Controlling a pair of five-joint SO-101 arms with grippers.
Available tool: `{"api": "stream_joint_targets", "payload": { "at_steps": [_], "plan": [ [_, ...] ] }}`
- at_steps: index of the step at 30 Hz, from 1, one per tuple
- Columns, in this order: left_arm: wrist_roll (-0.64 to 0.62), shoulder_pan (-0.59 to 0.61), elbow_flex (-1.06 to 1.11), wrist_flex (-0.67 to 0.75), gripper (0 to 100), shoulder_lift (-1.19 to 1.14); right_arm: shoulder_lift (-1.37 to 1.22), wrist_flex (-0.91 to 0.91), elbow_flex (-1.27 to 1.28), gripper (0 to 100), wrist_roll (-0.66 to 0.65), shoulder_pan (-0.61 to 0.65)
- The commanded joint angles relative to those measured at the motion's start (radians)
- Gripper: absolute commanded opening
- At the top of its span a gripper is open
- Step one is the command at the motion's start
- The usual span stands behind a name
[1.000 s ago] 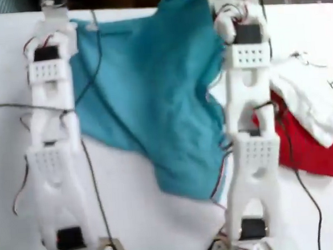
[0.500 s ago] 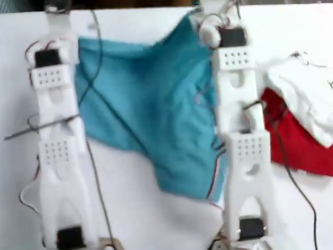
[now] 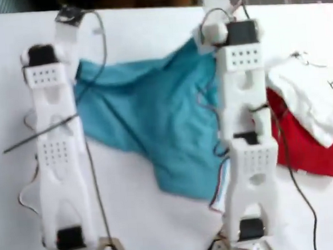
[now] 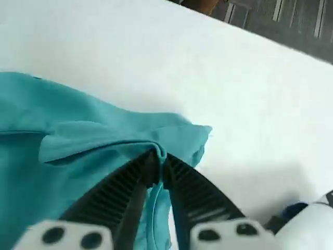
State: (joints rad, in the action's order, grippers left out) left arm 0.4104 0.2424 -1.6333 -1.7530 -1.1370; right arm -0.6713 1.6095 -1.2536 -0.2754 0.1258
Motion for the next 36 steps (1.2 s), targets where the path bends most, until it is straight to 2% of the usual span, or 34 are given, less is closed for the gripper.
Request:
{"api": "stream_joint_targets", "payload": {
  "at_steps": [1,8,14,19,23,30,36],
  "plan": [
    [0.035,0.026,-0.039,-0.034,3,0.118,0.13,0.082,-0.048,1.7,0.015,0.007],
    [0.064,0.049,0.042,-0.038,3,0.221,0.236,0.16,-0.029,1.7,0.014,0.002],
    [0.057,0.044,0.484,-0.037,3,0.451,0.369,0.162,0.077,1.8,0.08,0.002],
    [0.066,0.044,0.875,-0.032,3,0.649,0.532,0.162,0.362,1.8,0.08,0.008],
    [0.114,0.044,1.047,-0.032,3,0.761,0.665,0.159,0.644,1.8,0.077,0.008],
    [0.178,0.072,1.171,-0.032,3,0.865,0.897,0.077,1.083,1.8,0.012,0.007],
    [0.247,0.103,1.219,-0.032,3,0.907,1.089,0.071,1.349,1.8,-0.052,0.012]
  ]
}}
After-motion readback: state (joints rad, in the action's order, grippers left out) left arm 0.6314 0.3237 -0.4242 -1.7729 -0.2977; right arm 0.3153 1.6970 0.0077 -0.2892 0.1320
